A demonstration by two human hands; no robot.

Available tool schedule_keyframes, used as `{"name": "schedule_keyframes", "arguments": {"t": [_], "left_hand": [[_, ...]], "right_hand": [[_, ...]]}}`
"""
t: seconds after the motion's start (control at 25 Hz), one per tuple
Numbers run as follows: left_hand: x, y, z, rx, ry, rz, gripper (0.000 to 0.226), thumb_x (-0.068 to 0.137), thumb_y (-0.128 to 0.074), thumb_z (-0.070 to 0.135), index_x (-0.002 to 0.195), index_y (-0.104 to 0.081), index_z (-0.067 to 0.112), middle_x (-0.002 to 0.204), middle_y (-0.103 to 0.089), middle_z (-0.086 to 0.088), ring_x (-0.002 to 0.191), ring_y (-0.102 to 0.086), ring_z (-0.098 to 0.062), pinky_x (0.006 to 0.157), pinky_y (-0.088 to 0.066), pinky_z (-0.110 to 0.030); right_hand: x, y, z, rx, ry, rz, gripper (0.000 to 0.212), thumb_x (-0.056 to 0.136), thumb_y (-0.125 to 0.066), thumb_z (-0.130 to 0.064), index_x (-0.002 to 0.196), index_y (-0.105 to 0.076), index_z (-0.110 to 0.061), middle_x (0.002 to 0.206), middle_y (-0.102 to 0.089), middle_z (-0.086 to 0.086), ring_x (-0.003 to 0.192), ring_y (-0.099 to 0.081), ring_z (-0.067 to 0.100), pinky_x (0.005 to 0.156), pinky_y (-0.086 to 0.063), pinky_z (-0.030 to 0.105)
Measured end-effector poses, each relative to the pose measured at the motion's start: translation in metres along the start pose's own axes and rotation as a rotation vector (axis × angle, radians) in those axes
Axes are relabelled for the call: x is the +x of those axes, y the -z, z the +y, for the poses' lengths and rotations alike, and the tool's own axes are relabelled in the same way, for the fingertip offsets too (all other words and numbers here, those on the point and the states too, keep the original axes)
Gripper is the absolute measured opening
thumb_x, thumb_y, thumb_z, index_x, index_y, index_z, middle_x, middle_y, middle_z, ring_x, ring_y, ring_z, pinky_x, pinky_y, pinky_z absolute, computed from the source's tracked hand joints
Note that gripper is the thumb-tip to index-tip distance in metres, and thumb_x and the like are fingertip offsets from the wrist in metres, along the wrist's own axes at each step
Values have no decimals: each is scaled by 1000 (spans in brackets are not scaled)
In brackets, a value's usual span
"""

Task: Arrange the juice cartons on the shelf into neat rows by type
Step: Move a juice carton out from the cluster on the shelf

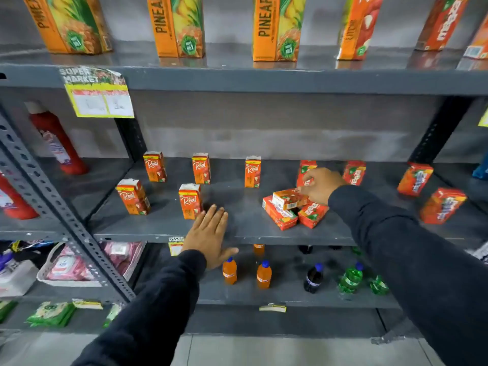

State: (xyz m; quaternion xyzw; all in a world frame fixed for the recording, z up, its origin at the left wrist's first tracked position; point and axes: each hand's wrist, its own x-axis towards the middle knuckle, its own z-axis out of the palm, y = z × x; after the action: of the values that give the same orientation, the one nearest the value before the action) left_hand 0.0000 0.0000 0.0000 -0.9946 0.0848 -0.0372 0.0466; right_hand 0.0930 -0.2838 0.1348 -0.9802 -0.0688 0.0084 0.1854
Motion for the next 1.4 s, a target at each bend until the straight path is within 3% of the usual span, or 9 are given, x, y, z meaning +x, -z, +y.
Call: {"name": "schedule_keyframes", "arguments": {"t": [0.2,0.4,0.64,0.8,0.88,1.0,1.16,1.24,1.4], "left_hand": [[-9,-47,-1,-18,30,104,80,84,-35,65,135,-42,4,144,-46,-15,134,-39,-33,113,-25,-48],[-12,-61,8,-72,128,199,74,85,-40,61,134,-41,6,142,-47,-13,133,-41,-32,113,-23,-46],[-10,-46,21,-48,212,184,68,86,-38,54,131,-47,3,138,-52,-17,128,-46,-37,107,-33,-52],[-11,-44,35,-59,284,158,66,87,-39,50,135,-42,5,143,-46,-16,133,-40,-37,110,-26,-51],[-12,-43,35,-102,296,174,64,87,-41,48,135,-43,6,143,-46,-16,133,-40,-36,110,-29,-50],[-17,-46,27,-160,265,213,60,88,-39,47,133,-43,7,141,-49,-16,132,-42,-35,110,-29,-48],[-18,-49,21,-192,254,267,55,91,-37,46,129,-47,8,135,-55,-14,128,-46,-32,111,-29,-45],[-15,-50,18,-216,248,295,50,87,-49,40,125,-51,9,132,-57,-13,127,-48,-33,110,-32,-46],[-13,-47,11,-203,241,278,55,80,-60,36,127,-50,9,135,-54,-15,126,-48,-36,106,-38,-48]], "right_hand": [[27,-25,22,58,-168,-64,46,82,-64,-39,121,-58,-15,125,-63,10,109,-59,29,93,-48,37],[52,-25,50,175,-198,-180,61,79,-70,-37,132,-49,-14,134,-56,10,118,-55,26,90,-41,28],[68,-25,57,171,51,-372,75,70,-79,-12,136,-44,-21,140,-50,5,126,-47,19,102,-36,28],[79,-31,56,12,155,-439,83,72,-75,-12,142,-34,-30,141,-46,3,121,-50,23,90,-44,28],[82,-32,58,-13,185,-460,80,72,-77,-14,140,-38,-29,136,-51,3,117,-53,23,89,-44,29],[83,-27,60,-7,241,-429,67,63,-84,-17,122,-54,-28,119,-61,-1,106,-58,20,88,-48,34],[82,-15,41,107,350,-321,61,56,-87,-17,108,-59,-31,112,-58,-3,96,-59,16,81,-49,33],[81,-10,19,130,465,-254,62,55,-86,-13,109,-60,-27,112,-57,-2,99,-58,18,86,-48,34],[74,-11,-40,-74,804,-168,51,65,-79,-15,112,-61,-23,118,-56,3,106,-52,19,90,-41,32]]}}
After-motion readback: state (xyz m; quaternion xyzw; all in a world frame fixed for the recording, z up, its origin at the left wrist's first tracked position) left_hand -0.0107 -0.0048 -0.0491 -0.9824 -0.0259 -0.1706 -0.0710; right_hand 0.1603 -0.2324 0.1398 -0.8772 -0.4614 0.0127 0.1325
